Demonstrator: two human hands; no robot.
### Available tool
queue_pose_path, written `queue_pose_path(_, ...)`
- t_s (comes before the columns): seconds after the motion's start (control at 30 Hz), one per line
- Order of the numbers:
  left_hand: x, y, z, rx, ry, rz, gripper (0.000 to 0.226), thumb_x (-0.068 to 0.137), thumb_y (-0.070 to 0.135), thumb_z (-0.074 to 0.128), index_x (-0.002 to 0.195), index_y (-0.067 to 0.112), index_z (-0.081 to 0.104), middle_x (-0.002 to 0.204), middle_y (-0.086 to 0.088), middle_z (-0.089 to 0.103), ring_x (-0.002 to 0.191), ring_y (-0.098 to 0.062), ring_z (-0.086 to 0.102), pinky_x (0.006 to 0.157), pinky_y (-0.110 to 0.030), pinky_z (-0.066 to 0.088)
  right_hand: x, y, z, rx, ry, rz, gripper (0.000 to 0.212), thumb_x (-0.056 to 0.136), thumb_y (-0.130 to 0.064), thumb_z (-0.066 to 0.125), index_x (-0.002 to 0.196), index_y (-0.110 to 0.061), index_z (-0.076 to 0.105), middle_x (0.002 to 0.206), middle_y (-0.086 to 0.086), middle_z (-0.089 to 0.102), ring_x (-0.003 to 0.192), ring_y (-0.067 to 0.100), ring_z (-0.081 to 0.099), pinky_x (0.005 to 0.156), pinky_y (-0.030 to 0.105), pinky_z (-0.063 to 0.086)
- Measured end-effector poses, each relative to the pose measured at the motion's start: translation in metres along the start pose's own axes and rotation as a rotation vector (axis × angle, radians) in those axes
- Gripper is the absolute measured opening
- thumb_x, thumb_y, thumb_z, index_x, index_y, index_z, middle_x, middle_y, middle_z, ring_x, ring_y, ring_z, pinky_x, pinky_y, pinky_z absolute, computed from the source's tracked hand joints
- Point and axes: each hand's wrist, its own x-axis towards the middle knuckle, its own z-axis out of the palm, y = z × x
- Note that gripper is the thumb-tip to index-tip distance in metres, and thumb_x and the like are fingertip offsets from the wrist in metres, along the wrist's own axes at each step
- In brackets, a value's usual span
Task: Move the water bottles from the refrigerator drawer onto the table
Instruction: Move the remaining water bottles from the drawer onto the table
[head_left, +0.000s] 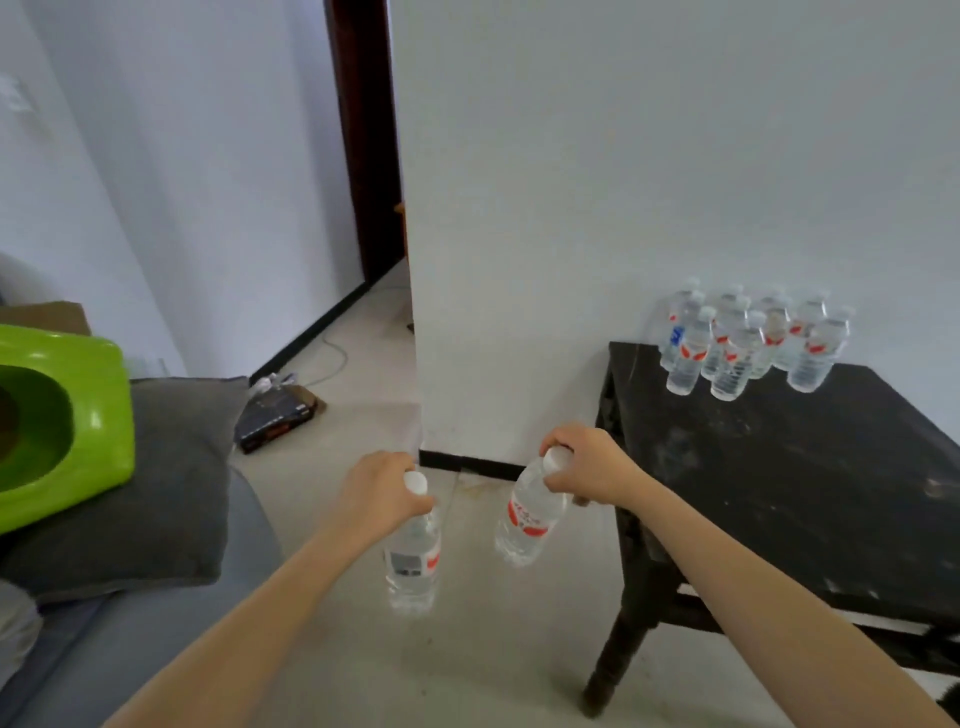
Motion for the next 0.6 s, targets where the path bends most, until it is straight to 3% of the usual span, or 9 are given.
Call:
queue_pose_path(0.13,0.082,0.003,0.019,-0.012,-0.082,0.04,0.021,0.069,0.029,0.07,0.066,0.016,0.054,0.072,0.0,0.053,0.073,-0.019,0.05,0.049,-0.021,0.029,0.049,0.036,-0.012,0.009,-0.006,0.11,0.024,0.073,-0.016,0.068,0.095,-0.02,0.06,0.098,-0.002,0.057,0.091,0.02,0.059,0.08,0.032,0.053)
queue_pose_path(0.23,0.15,0.016,0.036,-0.057,-0.167,0.149,0.026,0.068,0.029,0.071,0.059,0.018,0.049,0.065,0.004,0.048,0.072,-0.019,0.051,0.05,-0.024,0.03,0.084,0.064,-0.03,0.024,0.063,0.244,0.024,0.073,-0.017,0.068,0.097,-0.017,0.062,0.097,-0.002,0.059,0.092,0.016,0.057,0.076,0.024,0.047)
queue_pose_path(0.37,0.246,0.049,0.054,-0.068,-0.201,0.325,0.024,0.071,0.031,0.07,0.072,0.014,0.053,0.077,0.0,0.053,0.074,-0.017,0.05,0.054,-0.025,0.031,0.118,0.101,-0.062,0.089,0.204,0.428,0.025,0.073,-0.015,0.069,0.093,-0.023,0.057,0.094,-0.006,0.055,0.087,0.01,0.055,0.066,0.015,0.043)
queue_pose_path(0.47,0.298,0.086,0.074,-0.081,-0.238,0.439,0.027,0.074,0.028,0.068,0.066,0.015,0.046,0.067,0.003,0.043,0.064,-0.015,0.043,0.048,-0.019,0.025,0.126,0.13,-0.087,0.101,0.341,0.553,0.027,0.073,-0.014,0.07,0.091,-0.027,0.055,0.097,-0.006,0.053,0.086,0.009,0.054,0.066,0.017,0.045)
queue_pose_path(0.6,0.356,0.146,0.108,-0.114,-0.316,0.519,0.026,0.073,0.026,0.068,0.067,0.012,0.047,0.066,0.002,0.043,0.064,-0.015,0.044,0.05,-0.023,0.028,0.126,0.177,-0.117,0.096,0.503,0.674,0.026,0.075,-0.013,0.069,0.094,-0.024,0.056,0.1,-0.002,0.056,0.089,0.012,0.055,0.07,0.02,0.046)
